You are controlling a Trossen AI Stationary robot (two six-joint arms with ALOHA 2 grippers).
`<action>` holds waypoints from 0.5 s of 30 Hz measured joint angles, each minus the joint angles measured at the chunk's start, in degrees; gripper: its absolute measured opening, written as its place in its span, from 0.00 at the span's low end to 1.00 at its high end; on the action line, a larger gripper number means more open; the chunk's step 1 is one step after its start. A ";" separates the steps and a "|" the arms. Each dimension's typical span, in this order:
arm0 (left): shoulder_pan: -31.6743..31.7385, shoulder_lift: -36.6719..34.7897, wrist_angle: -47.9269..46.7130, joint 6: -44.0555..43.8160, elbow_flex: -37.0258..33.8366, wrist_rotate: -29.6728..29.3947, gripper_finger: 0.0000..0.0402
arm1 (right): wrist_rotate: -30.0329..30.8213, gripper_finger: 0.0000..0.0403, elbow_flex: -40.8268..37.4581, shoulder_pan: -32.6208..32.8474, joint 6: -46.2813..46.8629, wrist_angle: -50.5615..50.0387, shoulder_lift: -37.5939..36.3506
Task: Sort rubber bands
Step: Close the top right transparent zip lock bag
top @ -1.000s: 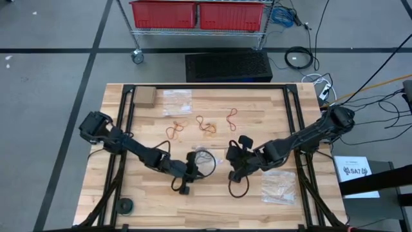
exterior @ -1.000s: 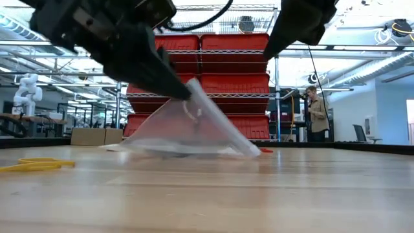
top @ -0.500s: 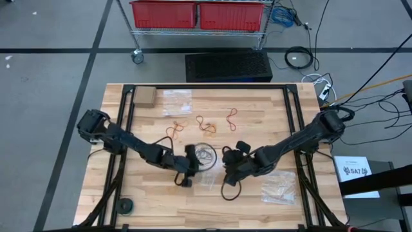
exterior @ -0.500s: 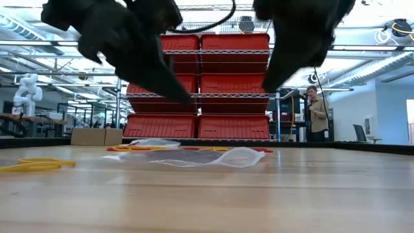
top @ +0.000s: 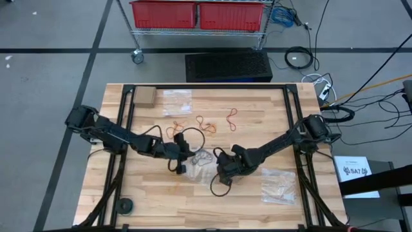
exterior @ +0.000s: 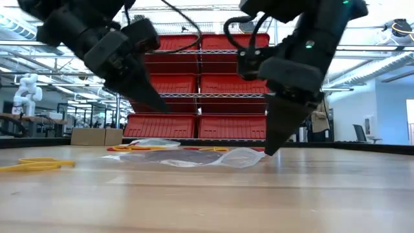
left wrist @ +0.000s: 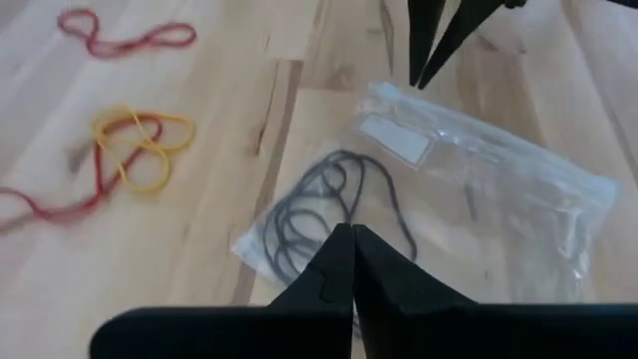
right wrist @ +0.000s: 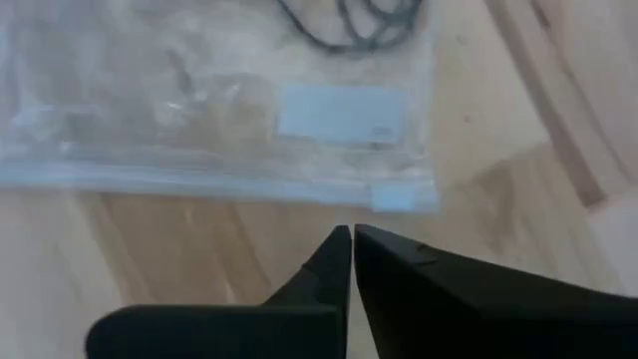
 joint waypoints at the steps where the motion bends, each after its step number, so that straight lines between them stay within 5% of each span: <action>1: 0.30 -0.06 1.62 -0.59 -1.28 0.71 0.01 | -0.68 0.01 0.00 -0.79 -0.87 0.47 0.00; 15: 2.58 -0.03 12.86 -1.75 -7.65 1.86 0.00 | -5.08 0.00 0.17 -15.72 -15.15 7.58 -0.04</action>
